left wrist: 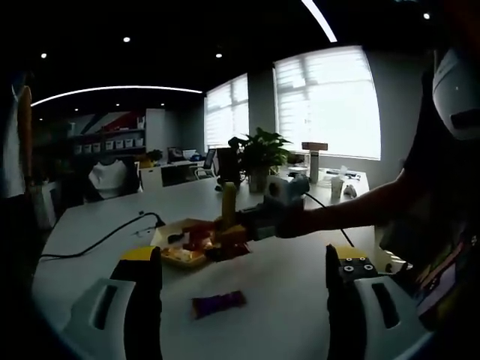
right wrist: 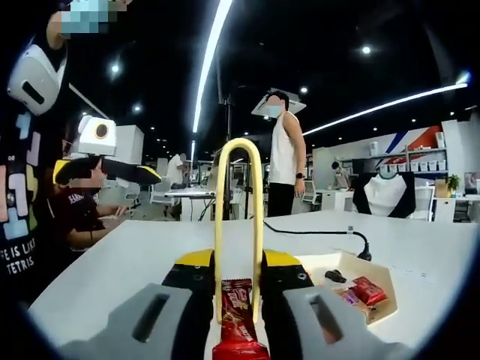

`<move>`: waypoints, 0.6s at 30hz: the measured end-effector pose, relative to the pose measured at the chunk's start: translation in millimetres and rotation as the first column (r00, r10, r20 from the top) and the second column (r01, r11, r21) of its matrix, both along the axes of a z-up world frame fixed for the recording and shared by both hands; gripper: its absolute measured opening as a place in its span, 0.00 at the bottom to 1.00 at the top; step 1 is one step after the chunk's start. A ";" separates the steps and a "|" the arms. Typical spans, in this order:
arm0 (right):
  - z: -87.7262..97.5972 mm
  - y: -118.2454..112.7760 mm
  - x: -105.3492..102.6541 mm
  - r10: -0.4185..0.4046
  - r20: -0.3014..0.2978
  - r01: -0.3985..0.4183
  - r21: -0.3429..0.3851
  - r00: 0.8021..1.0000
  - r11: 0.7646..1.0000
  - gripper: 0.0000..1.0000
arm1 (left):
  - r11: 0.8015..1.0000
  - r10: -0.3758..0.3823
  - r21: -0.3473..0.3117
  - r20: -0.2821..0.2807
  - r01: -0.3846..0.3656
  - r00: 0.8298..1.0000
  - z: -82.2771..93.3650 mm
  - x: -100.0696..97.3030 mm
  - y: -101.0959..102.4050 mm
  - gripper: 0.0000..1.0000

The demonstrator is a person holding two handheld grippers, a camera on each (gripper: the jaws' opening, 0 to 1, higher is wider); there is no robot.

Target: Place the target food into the container with the food tongs after gripping and lifting it, then release it inside without dropping or visibly crushing the food.

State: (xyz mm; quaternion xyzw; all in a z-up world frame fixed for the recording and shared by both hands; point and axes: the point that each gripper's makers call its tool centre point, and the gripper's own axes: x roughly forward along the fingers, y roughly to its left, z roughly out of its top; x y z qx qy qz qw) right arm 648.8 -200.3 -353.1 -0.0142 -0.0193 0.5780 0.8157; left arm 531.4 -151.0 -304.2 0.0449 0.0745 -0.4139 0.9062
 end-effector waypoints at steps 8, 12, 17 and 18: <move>16.1 3.6 6.9 0.000 0.006 -0.001 0.023 1.000 1.000 0.18 | 1.000 -0.004 0.013 0.020 0.004 1.000 1.6 -2.0 -0.7 0.97; 25.7 4.5 13.5 0.001 0.019 -0.002 0.024 1.000 1.000 0.18 | 1.000 -0.014 0.014 0.023 0.013 1.000 1.9 -3.7 -1.8 0.97; 34.4 4.2 26.4 -0.003 0.021 0.002 0.035 1.000 0.999 0.18 | 1.000 -0.008 0.012 0.023 0.007 1.000 2.1 -3.4 -0.4 0.97; 34.9 4.3 29.3 -0.005 0.020 0.004 0.032 1.000 0.999 0.18 | 1.000 -0.006 0.012 0.026 0.005 1.000 2.7 -3.3 0.2 0.97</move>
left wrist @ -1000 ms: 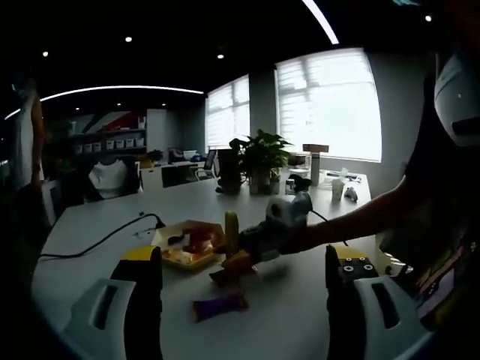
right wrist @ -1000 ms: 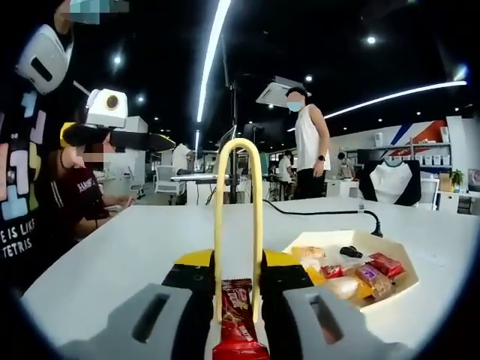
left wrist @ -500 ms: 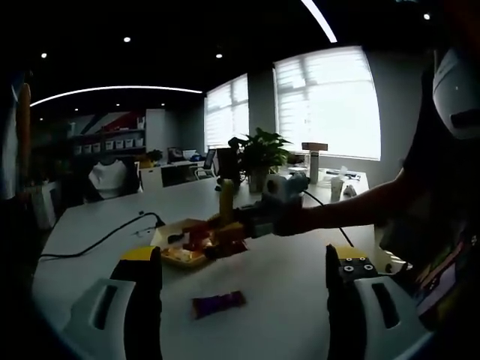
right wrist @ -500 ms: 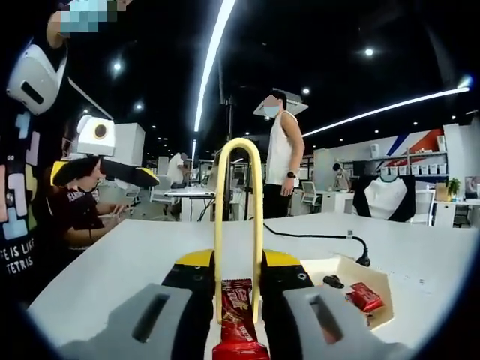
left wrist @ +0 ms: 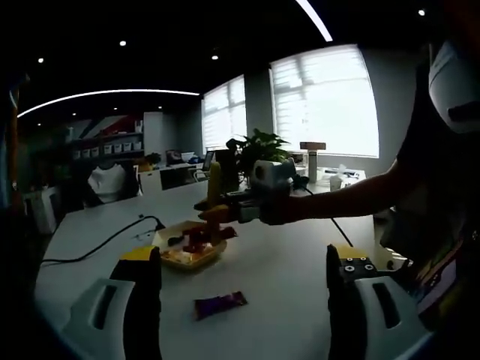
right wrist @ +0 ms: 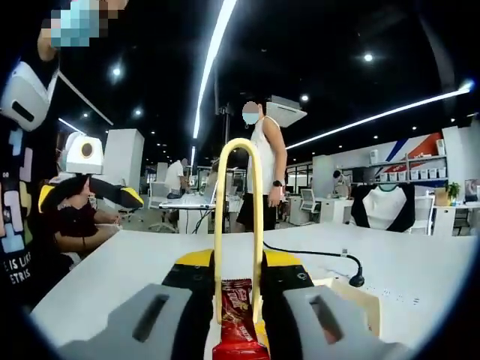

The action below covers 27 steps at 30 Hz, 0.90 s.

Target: Place the target food into the container with the food tongs after gripping and lifting it, then release it inside without dropping or visibly crushing the food.

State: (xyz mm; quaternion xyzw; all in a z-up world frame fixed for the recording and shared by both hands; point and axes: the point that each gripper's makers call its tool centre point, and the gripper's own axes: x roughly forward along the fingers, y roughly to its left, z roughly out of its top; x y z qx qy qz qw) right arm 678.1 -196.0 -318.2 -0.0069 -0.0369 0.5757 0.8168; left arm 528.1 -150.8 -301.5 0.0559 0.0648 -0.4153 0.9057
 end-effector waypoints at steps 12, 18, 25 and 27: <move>19.8 1.1 49.8 -0.099 0.031 0.097 0.054 0.995 0.994 0.18 | 1.000 -0.002 0.005 -0.013 0.002 1.000 -7.4 -0.6 -1.2 0.96; 6.5 10.4 77.0 -0.114 0.016 0.114 0.020 0.993 0.993 0.18 | 1.000 -0.007 -0.004 -0.015 0.007 1.000 -7.3 -1.8 -3.7 0.96; -25.3 23.3 101.6 -0.134 -0.014 0.133 -0.065 0.991 0.989 0.18 | 1.000 0.000 0.013 -0.012 0.000 1.000 -7.8 0.6 2.6 0.96; -33.2 25.4 109.2 -0.145 -0.029 0.142 -0.083 0.989 0.986 0.18 | 1.000 0.009 0.017 -0.013 -0.009 1.000 -9.1 1.9 5.5 0.96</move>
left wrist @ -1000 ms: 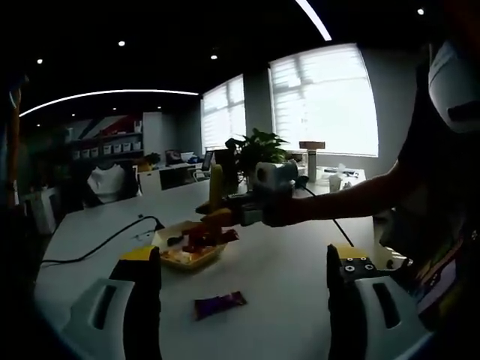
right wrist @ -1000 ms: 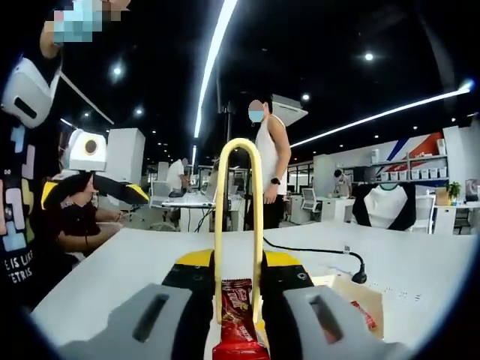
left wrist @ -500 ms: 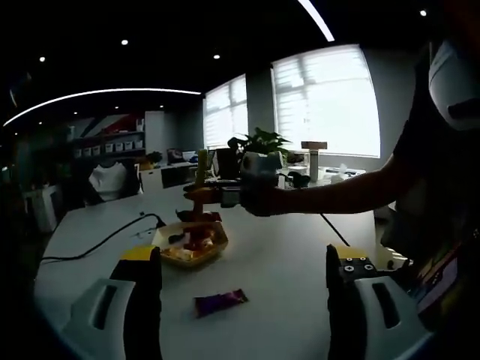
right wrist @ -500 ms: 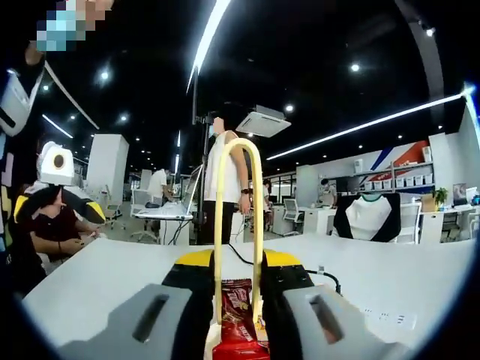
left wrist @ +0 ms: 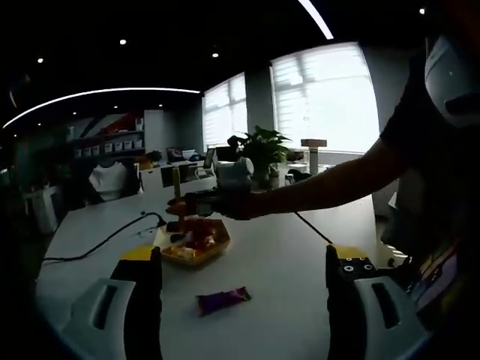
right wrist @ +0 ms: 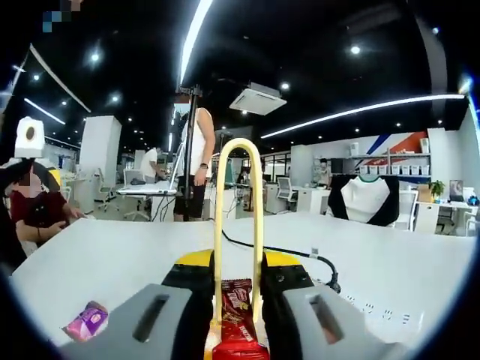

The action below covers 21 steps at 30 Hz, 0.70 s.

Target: Place the target food into the container with the food tongs after gripping and lifting it, then release it inside without dropping or visibly crushing the food.

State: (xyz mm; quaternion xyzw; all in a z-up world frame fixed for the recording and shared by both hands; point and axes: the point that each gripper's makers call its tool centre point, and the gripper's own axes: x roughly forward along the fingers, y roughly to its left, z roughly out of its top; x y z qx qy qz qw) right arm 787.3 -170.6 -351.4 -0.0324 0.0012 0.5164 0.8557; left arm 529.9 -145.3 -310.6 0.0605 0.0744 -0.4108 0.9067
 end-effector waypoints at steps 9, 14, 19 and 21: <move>-17.2 5.2 17.6 -0.039 -0.048 0.038 -0.025 0.998 0.999 0.18 | 1.000 0.014 -0.011 -0.008 -0.014 1.000 -1.0 1.2 3.6 0.96; -17.3 7.0 12.0 -0.024 -0.074 0.022 -0.020 0.997 1.000 0.20 | 1.000 0.023 -0.013 -0.011 -0.023 1.000 -1.1 3.1 6.4 0.96; -9.7 8.1 7.1 -0.021 -0.054 0.020 -0.015 0.998 1.000 0.22 | 1.000 0.024 -0.013 -0.015 -0.024 1.000 -2.8 4.3 6.0 0.95; -5.6 6.6 5.6 -0.021 -0.050 0.020 -0.008 0.999 1.000 0.22 | 1.000 0.021 -0.014 -0.015 -0.021 1.000 -2.7 3.9 5.2 0.95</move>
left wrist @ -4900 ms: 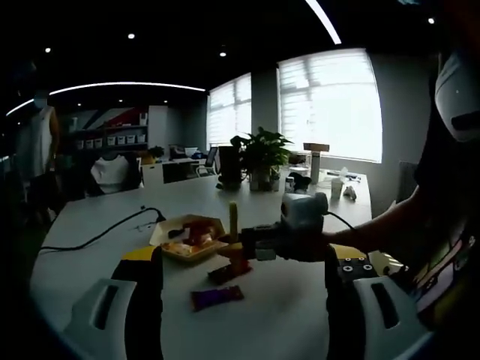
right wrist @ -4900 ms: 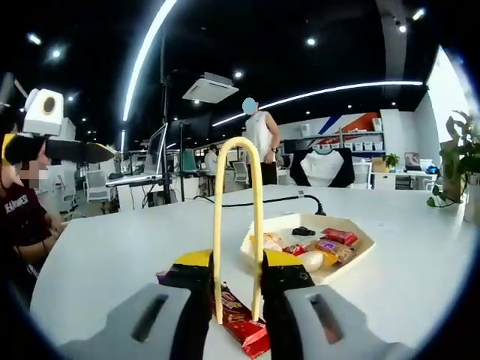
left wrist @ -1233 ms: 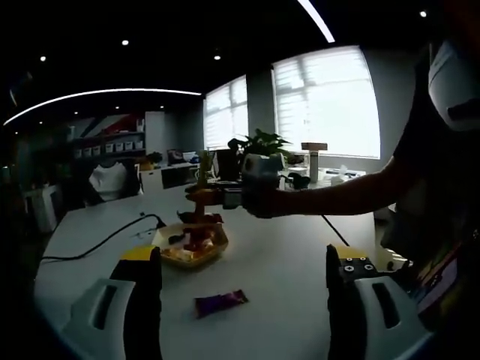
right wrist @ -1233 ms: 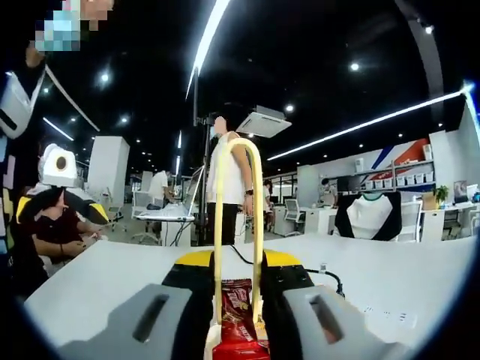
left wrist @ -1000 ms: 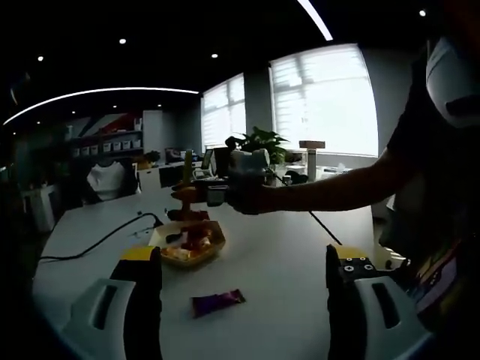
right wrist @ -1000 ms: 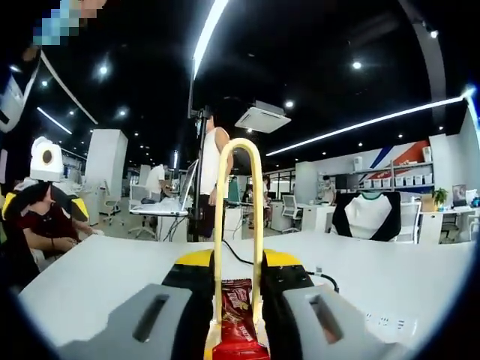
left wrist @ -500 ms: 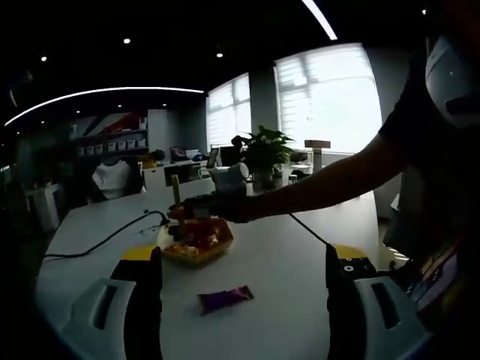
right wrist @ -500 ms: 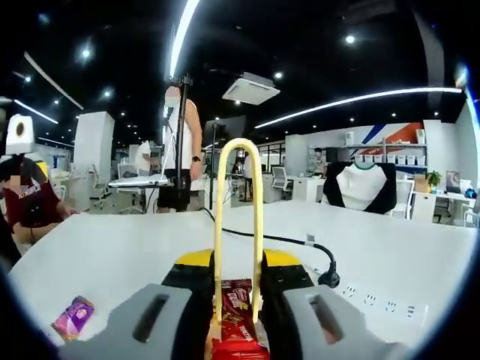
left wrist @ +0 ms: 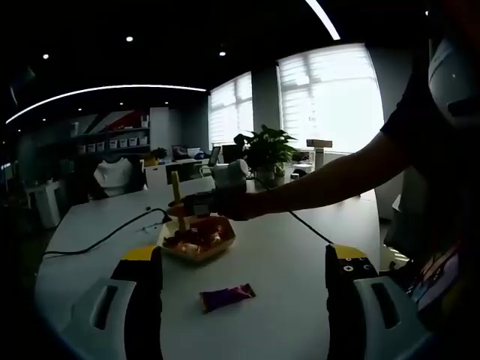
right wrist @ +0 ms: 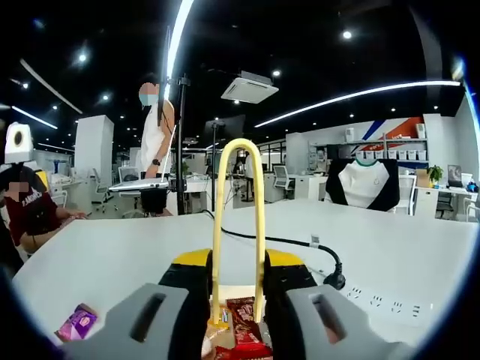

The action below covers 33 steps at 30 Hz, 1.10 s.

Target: Place the target food into the container with the food tongs after gripping and lifting it, then release it inside without dropping or visibly crushing the food.

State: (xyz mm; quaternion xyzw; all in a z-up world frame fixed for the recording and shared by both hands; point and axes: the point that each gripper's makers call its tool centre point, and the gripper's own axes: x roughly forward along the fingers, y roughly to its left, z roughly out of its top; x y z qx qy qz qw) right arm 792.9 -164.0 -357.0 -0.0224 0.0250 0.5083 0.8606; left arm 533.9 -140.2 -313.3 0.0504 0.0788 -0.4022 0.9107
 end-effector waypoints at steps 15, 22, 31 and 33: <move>22.9 -8.9 -39.9 -0.002 0.039 -0.001 0.058 0.999 0.998 0.24 | 1.000 -0.002 -0.008 0.009 0.002 1.000 3.3 -2.8 0.2 0.95; 29.2 -10.9 -64.0 -0.001 0.057 -0.002 0.055 0.998 0.999 0.24 | 1.000 -0.015 0.004 0.017 0.015 1.000 5.5 -4.3 0.0 0.93; 36.6 -11.2 -90.1 0.019 0.067 -0.023 0.067 0.998 0.997 0.25 | 1.000 -0.005 -0.006 0.020 0.006 1.000 5.9 -4.9 -0.4 0.95; 35.1 -10.0 -96.5 0.019 0.065 -0.023 0.064 0.998 0.998 0.25 | 1.000 -0.007 -0.009 0.016 0.007 1.000 5.1 -5.2 -1.3 0.95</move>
